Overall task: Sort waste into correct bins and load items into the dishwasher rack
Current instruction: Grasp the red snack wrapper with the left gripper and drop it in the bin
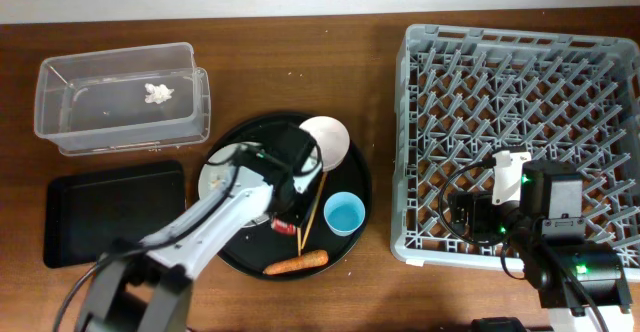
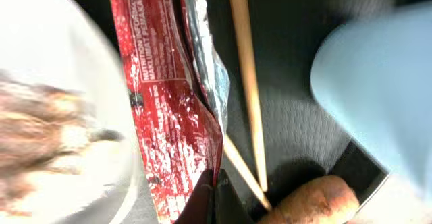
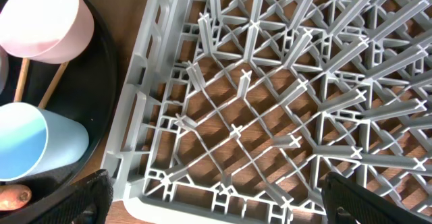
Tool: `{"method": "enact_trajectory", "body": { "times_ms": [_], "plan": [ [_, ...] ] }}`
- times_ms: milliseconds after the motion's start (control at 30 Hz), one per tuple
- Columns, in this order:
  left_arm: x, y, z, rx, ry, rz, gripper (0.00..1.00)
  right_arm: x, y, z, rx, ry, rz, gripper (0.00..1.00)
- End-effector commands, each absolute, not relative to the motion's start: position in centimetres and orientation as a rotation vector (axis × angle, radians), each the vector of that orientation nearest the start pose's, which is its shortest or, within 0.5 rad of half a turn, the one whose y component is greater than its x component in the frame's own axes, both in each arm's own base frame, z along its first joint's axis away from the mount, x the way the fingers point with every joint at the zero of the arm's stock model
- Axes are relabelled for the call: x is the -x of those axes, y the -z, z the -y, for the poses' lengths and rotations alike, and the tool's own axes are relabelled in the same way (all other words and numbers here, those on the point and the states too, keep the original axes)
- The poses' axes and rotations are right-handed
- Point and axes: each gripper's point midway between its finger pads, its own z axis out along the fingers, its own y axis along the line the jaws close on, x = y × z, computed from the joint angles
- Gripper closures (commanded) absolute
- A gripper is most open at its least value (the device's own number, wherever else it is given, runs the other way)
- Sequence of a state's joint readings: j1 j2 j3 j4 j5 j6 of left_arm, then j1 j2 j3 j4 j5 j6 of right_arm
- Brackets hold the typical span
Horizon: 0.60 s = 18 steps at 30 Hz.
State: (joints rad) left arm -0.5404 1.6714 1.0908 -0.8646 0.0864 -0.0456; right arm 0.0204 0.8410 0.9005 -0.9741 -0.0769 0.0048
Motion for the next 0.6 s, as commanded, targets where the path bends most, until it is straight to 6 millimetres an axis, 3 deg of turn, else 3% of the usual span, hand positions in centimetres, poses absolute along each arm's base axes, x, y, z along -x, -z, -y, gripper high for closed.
{"method": "enact_trajectory", "body": {
  "times_ms": [0,133,233,300,367,433,467,500,533,567],
  "plan": [
    [-31.9,-11.8,14.6,-0.56,0.074,-2.738,1.0,-23.6,-19.7,-1.9,0.041,-0.121,-2.464,0.02],
    [-39.0,-16.2,7.7,-0.214,0.005,-2.547,1.0,-23.6,-19.7,-1.9,0.041,-0.121,-2.464,0.02],
    [-43.2,-18.9,1.8,-0.004,-0.038,-2.378,1.0,-23.6,-19.7,-1.9,0.041,-0.121,-2.464,0.02],
    [-45.0,-20.4,-1.3,0.083,-0.068,-2.284,1.0,-23.6,-19.8,-1.9,0.041,-0.121,-2.464,0.02],
    [-46.7,-20.9,-4.1,0.149,-0.096,-2.213,1.0,-23.6,-19.8,-1.9,0.041,-0.121,-2.464,0.02],
    [-48.4,-19.6,-6.0,0.19,-0.117,-2.188,0.99,-23.6,-19.7,-1.9,0.041,-0.121,-2.464,0.02],
    [-49.1,-18.7,-6.8,0.206,-0.126,-2.184,0.95,-23.6,-19.7,-1.9,0.041,-0.121,-2.464,0.02],
    [-49.5,-18.0,-7.5,0.219,-0.132,-2.184,0.77,-23.6,-19.7,-1.9,0.041,-0.121,-2.464,0.02],
    [-49.8,-17.6,-7.9,0.227,-0.136,-2.181,0.51,-23.6,-19.7,-1.9,0.041,-0.121,-2.464,0.02],
    [-49.9,-17.6,-8.2,0.233,-0.139,-2.174,0.4,-23.6,-19.7,-1.9,0.041,-0.121,-2.464,0.02]
  ]
}}
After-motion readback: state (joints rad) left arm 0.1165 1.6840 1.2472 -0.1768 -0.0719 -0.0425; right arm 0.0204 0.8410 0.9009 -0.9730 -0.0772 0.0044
